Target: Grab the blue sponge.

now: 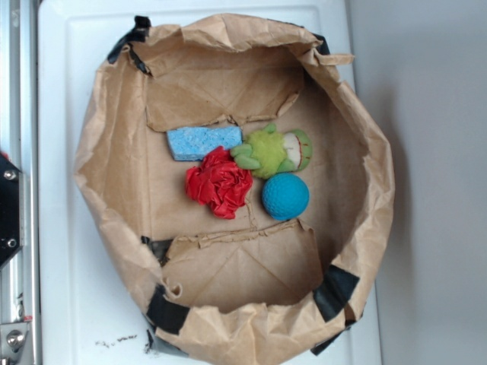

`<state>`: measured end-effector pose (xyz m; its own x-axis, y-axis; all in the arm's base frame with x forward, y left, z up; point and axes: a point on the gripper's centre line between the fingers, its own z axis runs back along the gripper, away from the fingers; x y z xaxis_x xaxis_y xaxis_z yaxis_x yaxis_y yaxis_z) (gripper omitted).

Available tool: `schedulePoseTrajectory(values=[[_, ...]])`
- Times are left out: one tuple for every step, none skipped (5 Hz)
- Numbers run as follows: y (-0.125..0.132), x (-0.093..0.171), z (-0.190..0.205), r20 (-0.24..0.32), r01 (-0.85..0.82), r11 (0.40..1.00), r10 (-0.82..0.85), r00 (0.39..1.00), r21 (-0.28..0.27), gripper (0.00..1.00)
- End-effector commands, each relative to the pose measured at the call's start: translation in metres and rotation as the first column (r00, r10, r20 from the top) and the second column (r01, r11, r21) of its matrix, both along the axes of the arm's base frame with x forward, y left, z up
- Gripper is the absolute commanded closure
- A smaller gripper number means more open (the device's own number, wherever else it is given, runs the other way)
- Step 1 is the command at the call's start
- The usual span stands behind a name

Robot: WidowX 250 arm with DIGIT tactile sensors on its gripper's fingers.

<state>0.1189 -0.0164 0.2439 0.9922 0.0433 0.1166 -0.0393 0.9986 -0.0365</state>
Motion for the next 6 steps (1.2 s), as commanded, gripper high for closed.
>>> schedulePoseTrajectory(values=[[0.000,0.000,0.000,0.000,0.000,1.000,0.000,1.000,0.000,0.00],[-0.002,0.050,-0.003,0.015,0.082,0.995,-0.081,0.997,-0.064,0.00],[0.011,0.094,-0.006,0.092,-0.161,0.984,0.167,0.982,-0.075,0.00],[0.011,0.094,-0.006,0.092,-0.161,0.984,0.167,0.982,-0.075,0.00],[0.011,0.094,-0.006,0.092,-0.161,0.984,0.167,0.982,-0.075,0.00],[0.011,0.094,-0.006,0.092,-0.161,0.984,0.167,0.982,-0.075,0.00]])
